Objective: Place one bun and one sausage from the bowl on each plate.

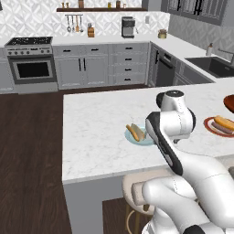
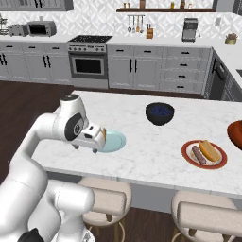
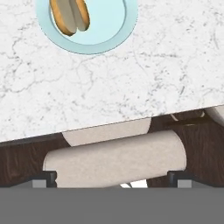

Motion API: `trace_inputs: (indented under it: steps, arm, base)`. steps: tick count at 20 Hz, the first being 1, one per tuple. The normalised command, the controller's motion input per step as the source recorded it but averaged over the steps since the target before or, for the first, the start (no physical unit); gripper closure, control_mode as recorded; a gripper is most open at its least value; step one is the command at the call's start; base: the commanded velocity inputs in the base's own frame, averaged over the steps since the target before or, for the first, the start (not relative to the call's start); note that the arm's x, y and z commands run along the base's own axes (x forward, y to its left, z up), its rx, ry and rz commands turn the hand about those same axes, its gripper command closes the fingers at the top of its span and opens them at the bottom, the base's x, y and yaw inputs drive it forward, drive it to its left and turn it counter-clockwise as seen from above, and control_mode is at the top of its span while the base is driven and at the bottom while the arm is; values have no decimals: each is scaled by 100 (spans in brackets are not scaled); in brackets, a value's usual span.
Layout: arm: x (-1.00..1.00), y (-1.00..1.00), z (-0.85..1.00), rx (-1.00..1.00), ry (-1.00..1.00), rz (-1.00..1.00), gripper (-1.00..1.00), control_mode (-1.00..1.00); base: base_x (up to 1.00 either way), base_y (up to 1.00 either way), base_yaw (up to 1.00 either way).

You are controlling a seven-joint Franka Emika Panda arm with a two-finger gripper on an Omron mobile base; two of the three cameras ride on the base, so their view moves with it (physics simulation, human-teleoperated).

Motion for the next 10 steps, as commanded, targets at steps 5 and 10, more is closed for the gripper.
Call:
trace_inputs:
  steps: [5, 10]
  arm:
    - [0, 0, 0, 0, 0, 0, -100, 100]
    - [0, 0, 0, 0, 0, 0, -100, 100]
  base:
    - [-46, -53, 0]
    - [-29, -80, 0]
